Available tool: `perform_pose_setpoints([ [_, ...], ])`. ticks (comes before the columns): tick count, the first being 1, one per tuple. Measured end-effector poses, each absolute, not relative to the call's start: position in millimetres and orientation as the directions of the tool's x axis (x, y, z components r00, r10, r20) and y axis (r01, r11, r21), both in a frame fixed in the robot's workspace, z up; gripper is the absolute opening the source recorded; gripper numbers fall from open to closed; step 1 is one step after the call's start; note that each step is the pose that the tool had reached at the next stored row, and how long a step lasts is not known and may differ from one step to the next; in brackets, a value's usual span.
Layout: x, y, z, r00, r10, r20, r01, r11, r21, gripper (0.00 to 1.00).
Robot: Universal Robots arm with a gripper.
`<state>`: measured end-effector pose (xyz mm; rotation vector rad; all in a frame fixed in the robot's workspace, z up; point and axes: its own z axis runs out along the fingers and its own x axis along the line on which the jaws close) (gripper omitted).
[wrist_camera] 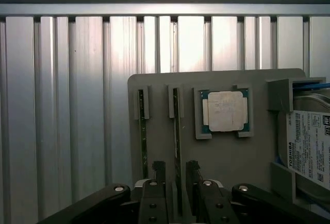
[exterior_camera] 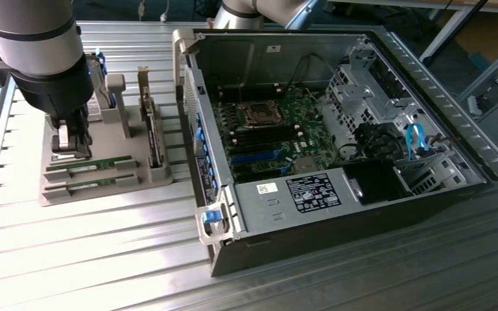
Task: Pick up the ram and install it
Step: 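Pick up the ram and move it above insertion slot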
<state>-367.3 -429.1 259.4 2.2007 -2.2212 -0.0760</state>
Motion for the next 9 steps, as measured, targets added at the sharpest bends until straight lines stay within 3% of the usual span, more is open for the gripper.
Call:
perform_pose_setpoints([
  [9,-367.5,-436.4,259.3,-0.01,-1.0,-0.024,-0.999,0.009,0.044,0.3],
])
